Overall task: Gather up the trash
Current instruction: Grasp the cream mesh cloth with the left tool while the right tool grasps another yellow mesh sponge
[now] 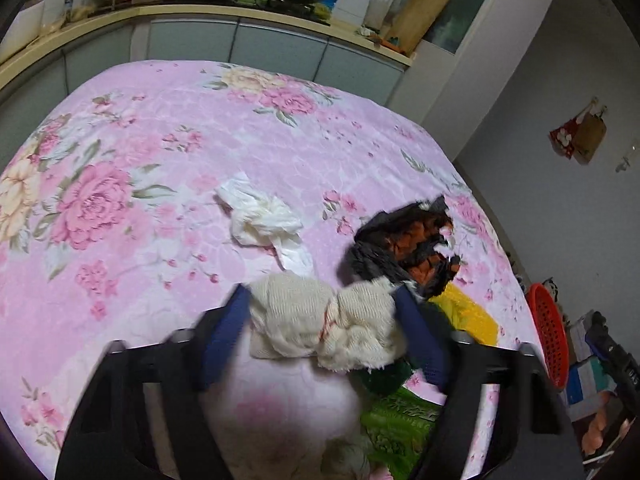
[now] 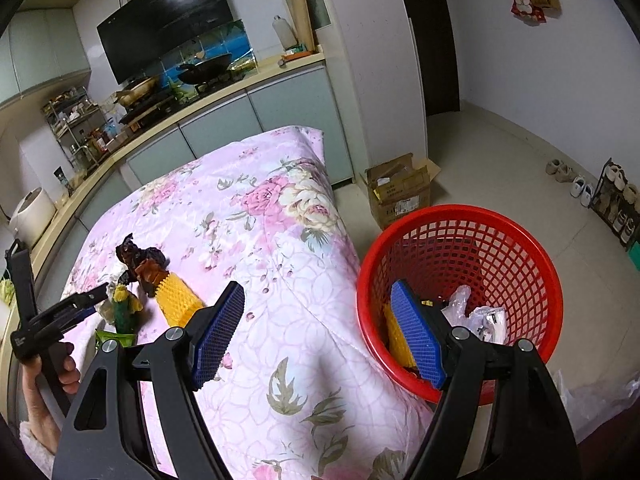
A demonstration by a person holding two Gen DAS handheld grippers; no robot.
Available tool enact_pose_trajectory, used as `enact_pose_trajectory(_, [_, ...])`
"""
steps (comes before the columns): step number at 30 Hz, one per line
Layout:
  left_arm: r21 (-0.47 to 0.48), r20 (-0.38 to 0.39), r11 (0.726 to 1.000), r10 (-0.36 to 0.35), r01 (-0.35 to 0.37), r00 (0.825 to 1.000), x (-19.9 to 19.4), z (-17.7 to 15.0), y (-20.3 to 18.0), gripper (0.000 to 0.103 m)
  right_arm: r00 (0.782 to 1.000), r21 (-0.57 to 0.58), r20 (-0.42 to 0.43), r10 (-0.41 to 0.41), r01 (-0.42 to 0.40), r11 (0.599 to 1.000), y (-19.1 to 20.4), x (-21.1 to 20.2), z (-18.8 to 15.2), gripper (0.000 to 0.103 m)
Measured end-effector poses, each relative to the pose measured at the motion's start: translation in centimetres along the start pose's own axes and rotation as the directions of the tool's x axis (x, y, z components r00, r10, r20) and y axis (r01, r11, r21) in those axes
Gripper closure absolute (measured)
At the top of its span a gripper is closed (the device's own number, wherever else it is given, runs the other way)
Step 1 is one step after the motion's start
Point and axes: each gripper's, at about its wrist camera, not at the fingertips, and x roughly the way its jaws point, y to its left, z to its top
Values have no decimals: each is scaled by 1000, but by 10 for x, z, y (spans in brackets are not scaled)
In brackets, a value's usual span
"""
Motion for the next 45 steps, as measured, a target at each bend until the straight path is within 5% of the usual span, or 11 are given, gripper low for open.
enact_pose_trajectory(10, [21,66,1000,18,-20,998,-21,-5,6,86,1000,-22,-14,19,-19,1000,10,4,-5,30])
enact_pose_trajectory(24, [-7,142,1000,20,-20,990,-57,-6,22,91,983,-143,-87,161,-172,975,76,46,-11,30])
enact_pose_trajectory(31, [10,170,1000,28,-30,985,-69,-7,23,91,979,-291,-146,143,-181,939,123,81,-13,30])
enact_pose_trajectory(40, [-2,171,1000,13,-13,985,-70,-9,27,91,957,-338,-251,146,-227,913,146,113,-20,30])
enact_pose_trajectory(45, [-4,168,1000,15,-15,986,-69,-9,27,91,953,-352,-261,155,-244,904,151,113,-24,51])
